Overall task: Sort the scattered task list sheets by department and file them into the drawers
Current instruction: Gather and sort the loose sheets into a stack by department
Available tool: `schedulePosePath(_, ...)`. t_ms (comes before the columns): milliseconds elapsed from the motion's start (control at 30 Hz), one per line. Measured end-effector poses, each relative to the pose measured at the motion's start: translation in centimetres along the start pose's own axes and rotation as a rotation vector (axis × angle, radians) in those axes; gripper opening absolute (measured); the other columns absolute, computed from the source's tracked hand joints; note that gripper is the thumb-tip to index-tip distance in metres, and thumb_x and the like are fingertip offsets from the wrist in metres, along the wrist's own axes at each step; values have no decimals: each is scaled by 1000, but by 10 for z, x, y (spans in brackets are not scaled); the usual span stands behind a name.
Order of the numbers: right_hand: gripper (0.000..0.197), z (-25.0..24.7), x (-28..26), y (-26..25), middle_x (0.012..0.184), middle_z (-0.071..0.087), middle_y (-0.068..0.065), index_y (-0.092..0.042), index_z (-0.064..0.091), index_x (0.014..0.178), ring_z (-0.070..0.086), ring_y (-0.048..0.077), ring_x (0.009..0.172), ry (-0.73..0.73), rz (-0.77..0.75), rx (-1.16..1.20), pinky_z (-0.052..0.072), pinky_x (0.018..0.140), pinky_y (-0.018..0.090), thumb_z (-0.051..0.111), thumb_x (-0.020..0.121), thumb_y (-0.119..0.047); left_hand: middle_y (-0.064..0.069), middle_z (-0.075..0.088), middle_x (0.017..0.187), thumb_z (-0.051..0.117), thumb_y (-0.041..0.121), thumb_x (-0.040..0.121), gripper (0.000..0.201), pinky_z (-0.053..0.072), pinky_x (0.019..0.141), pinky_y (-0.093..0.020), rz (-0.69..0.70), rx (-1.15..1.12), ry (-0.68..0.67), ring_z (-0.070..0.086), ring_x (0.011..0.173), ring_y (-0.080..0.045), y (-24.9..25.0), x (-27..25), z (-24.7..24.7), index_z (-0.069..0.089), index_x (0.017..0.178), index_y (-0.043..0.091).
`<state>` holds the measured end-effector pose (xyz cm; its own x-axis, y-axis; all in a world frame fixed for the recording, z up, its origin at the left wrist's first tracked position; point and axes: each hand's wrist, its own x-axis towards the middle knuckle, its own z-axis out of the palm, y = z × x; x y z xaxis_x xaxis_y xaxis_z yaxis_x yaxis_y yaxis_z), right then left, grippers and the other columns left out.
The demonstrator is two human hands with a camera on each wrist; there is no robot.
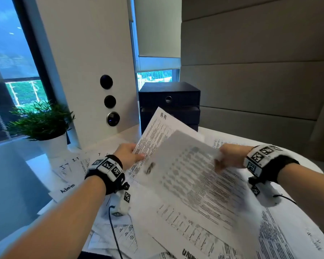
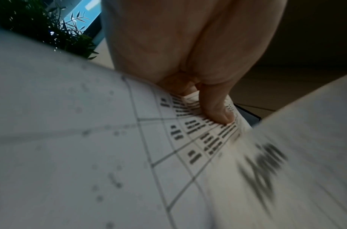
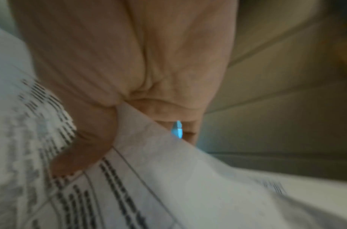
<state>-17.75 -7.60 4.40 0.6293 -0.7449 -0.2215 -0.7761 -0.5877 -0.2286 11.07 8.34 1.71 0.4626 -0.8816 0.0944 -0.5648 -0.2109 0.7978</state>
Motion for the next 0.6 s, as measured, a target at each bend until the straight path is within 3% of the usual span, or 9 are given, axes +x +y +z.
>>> schedulePosePath(133,19,-2,6,-41,86,68,0,-16,73,95,62,18,83,-17,-171,-216,49,83,28,77,77,-23,14,63,76,63,7,88,14,47,68,-18,26,15,1,59,71,-1,-3,-3,2,65,89,21)
schedulePosePath(200,26,5,14,-63,97,71,1,-20,71,101,62,18,86,-31,-258,-323,50,86,30,76,77,-27,11,66,80,62,9,89,13,51,77,-26,7,-4,-5,63,77,-7,-6,-4,1,68,89,20)
schedulePosePath(267,39,26,29,-78,114,67,0,-23,67,111,63,22,101,-75,-379,-407,50,94,35,78,74,-28,7,68,84,62,11,90,12,51,86,-32,-15,-30,-10,65,82,-11,-11,-5,-1,71,96,18)
schedulePosePath(333,49,53,44,-89,130,57,-2,-27,60,121,57,21,115,-137,-495,-443,46,97,30,76,74,-23,3,71,89,63,14,90,15,51,90,-35,-44,-37,-15,67,85,-14,-16,-5,-2,71,103,15)
schedulePosePath(367,49,65,46,-94,130,54,-1,-26,56,122,56,20,114,-165,-534,-460,44,91,26,74,76,-21,1,72,91,63,15,90,14,52,90,-37,-55,-36,-17,68,86,-16,-19,-5,-2,71,102,16)
schedulePosePath(433,48,75,45,-101,121,50,4,-15,52,124,53,22,105,-201,-546,-467,38,78,22,71,80,-18,-3,74,91,65,16,89,9,53,90,-41,-69,-31,-20,70,87,-21,-23,-5,-1,71,95,17)
schedulePosePath(467,46,77,45,-103,118,50,5,-11,51,125,52,23,103,-212,-528,-404,40,79,25,68,82,-16,-4,74,91,65,15,89,8,53,89,-43,-72,-30,-19,70,88,-22,-25,-4,-1,71,94,16)
schedulePosePath(600,41,68,47,-99,122,53,2,-29,47,127,51,28,109,-212,-430,-495,42,94,37,58,88,-31,-6,74,92,63,12,89,10,54,89,-44,-90,-67,-28,70,88,-23,-28,-2,-1,71,95,15)
